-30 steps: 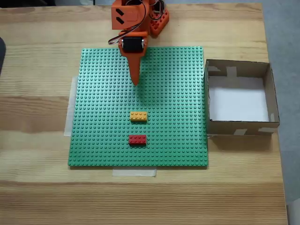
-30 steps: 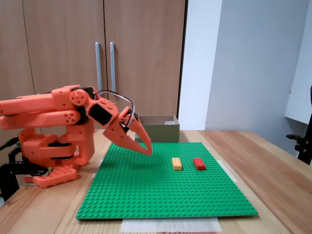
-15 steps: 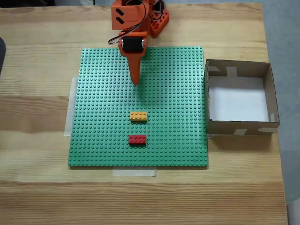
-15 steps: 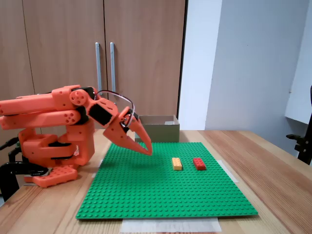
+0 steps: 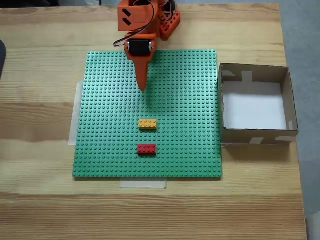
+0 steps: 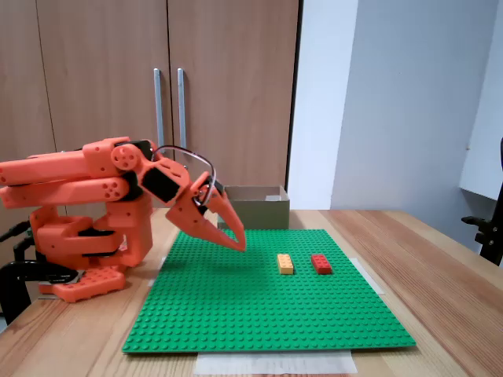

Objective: Pick the red lego block and put it in the box.

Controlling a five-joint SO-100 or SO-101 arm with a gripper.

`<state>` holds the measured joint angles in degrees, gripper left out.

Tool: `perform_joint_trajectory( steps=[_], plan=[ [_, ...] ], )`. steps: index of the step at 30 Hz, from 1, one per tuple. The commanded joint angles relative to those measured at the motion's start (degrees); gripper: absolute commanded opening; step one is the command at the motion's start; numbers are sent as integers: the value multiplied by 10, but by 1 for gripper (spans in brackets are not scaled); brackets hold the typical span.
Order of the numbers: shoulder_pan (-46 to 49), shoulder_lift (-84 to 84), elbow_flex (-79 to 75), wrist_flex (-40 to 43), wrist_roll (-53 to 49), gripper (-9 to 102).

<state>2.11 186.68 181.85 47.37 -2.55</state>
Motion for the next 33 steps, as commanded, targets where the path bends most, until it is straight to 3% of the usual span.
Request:
perform_joint_trajectory(
  steps=[1, 12, 20, 33],
  plan=[
    [4, 3, 2, -8, 1, -1],
    [-2, 3, -3, -11, 11, -1],
    [11, -9, -85, 48, -2, -1],
    [17, -191, -272, 85, -17, -1]
  ],
)
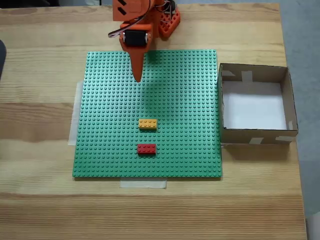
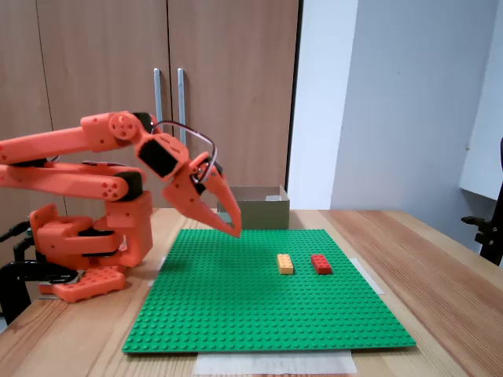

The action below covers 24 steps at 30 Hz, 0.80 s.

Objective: Pick the red lego block and put it in the box.

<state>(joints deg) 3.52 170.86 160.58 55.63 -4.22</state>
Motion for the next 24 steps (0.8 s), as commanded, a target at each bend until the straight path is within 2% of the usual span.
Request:
perform_joint_trajectory(
  steps=[1, 8, 12, 17, 19, 21, 24],
  plan=[
    [4, -53, -80, 3, 2, -1],
    [8, -225, -276, 62, -4, 2],
    [7, -301, -329, 75, -2, 7],
    [17, -387, -369, 75, -32, 22],
    [20, -418, -387, 75, -31, 24],
    [22, -447, -401, 76, -33, 33],
    [23, -490, -425, 76, -35, 38]
  ],
)
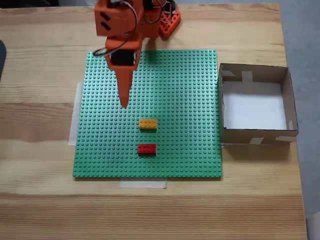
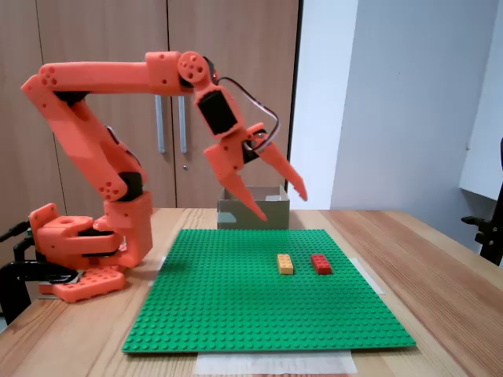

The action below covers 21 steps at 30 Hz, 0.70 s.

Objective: Pick the red lego block and put it in the box.

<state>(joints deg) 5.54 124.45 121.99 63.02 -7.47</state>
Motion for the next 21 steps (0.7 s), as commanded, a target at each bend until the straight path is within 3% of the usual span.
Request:
perform_joint_trajectory(
  steps=[1, 13, 21],
  plan=[
    [3, -40, -46, 4, -4, 39],
    [5, -186, -113, -15, -13, 43],
    [14, -243, -154, -29, -32, 36]
  ],
)
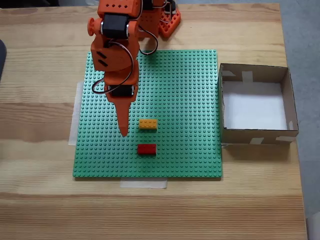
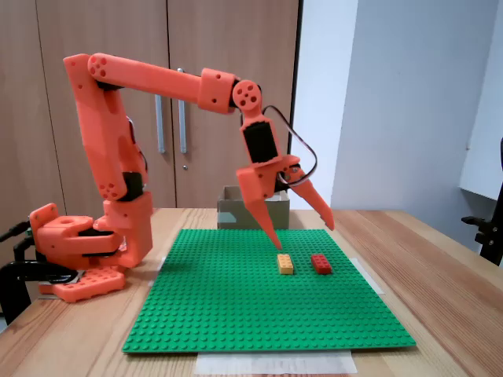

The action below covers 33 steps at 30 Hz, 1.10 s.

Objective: Pick the red lego block and put it in the box.

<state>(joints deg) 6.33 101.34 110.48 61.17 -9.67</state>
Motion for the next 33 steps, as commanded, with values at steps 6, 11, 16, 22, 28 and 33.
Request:
perform_joint_trajectory(
  steps=[6, 11, 16, 22, 28, 33],
  plan=[
    [1, -33, -65, -18, -6, 34],
    [1, -46, -74, -11, -4, 35],
    [2, -69, -95, -4, -3, 33],
    [0, -120, -142, 26, -1, 35],
    [0, -156, -178, 45, 9, 35],
    [3, -167, -193, 47, 10, 32]
  ],
)
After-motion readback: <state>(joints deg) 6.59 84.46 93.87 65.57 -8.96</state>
